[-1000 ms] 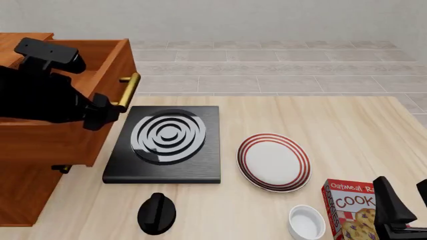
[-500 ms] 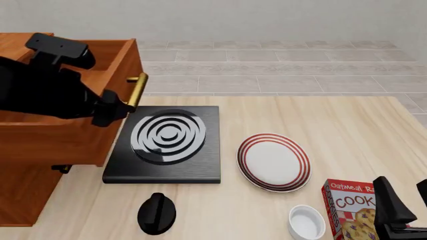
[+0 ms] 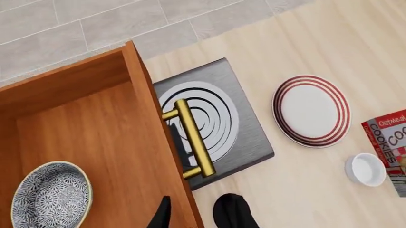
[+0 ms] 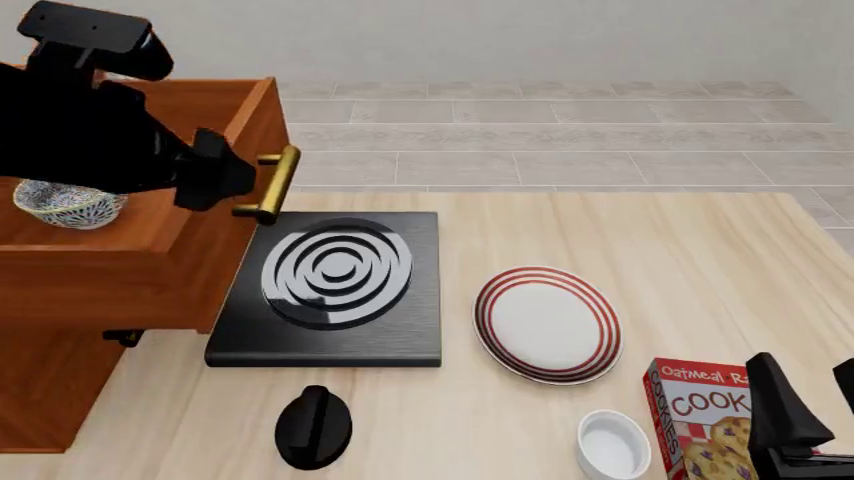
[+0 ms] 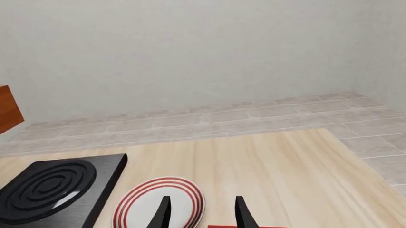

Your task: Pick the akita bowl in the top layer of the wooden cabinet and place it on the plate.

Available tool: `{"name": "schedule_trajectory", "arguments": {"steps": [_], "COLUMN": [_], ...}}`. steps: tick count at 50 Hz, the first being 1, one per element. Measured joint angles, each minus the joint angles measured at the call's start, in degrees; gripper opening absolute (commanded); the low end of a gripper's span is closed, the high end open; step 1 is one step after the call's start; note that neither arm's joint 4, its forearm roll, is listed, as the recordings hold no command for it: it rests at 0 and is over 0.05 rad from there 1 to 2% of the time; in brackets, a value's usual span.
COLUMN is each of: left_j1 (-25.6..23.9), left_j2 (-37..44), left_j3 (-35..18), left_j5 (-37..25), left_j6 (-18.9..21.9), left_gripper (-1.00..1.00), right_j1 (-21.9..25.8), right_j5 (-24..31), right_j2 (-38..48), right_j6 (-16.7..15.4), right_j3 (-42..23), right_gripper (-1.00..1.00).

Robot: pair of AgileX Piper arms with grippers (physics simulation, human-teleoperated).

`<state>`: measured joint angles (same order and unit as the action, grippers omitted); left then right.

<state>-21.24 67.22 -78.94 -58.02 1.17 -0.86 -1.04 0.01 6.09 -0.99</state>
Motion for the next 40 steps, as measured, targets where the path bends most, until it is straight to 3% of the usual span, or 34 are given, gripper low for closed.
{"name": "schedule_trajectory", "arguments": {"steps": [40], "left_j1": [5.8], "left_j2": [2.2], "left_j3": [-12.5], "left_j5": [-5.7], "left_j6": [2.0], "left_gripper": [1.0], "right_j1": [0.1], "right_j5": [0.0], "right_j2": [0.0], "right_j6": [-0.2], "right_j3": [-0.1], "right_gripper": [1.0]}}
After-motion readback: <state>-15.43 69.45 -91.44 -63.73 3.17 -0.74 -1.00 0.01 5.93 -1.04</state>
